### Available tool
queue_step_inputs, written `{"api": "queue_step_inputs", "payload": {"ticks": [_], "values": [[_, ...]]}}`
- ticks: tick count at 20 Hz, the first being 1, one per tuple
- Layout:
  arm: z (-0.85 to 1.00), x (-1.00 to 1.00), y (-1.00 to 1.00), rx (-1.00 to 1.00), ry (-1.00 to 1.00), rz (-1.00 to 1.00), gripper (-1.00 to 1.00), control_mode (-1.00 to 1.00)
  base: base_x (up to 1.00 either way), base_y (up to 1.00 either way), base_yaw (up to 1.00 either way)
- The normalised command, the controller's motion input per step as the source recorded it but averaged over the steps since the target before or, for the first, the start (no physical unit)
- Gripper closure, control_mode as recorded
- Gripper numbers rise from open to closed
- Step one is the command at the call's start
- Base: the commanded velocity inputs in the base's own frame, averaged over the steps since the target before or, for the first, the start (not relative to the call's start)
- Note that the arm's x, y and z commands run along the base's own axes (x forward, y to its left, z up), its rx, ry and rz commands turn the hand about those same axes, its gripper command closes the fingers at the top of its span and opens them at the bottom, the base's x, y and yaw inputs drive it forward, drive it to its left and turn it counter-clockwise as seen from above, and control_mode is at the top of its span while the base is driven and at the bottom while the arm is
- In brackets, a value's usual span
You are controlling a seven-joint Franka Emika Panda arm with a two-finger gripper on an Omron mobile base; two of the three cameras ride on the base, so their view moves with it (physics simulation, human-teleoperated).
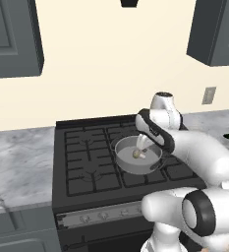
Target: Put the mushroom and cucumber in the pot. Retrieve the spatula and lightly stir the vegetables in the pot.
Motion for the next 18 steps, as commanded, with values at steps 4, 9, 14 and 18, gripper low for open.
{"api": "queue_step_inputs", "payload": {"ticks": [4, 9, 14, 18], "values": [[0.47, -0.98, -0.29, 0.12, -0.04, -0.2, -1.0, -1.0, 0.0, 0.0, 0.0], [0.38, -0.78, -0.01, 0.01, 0.0, -0.14, -1.0, -1.0, 0.0, 0.0, 0.0], [0.26, -0.49, 0.0, 0.0, 0.0, -0.06, -1.0, -1.0, 0.0, 0.0, 0.0], [0.0, -0.08, 0.0, 0.0, 0.0, -0.02, -1.0, -1.0, 0.0, 0.0, 0.0]]}}
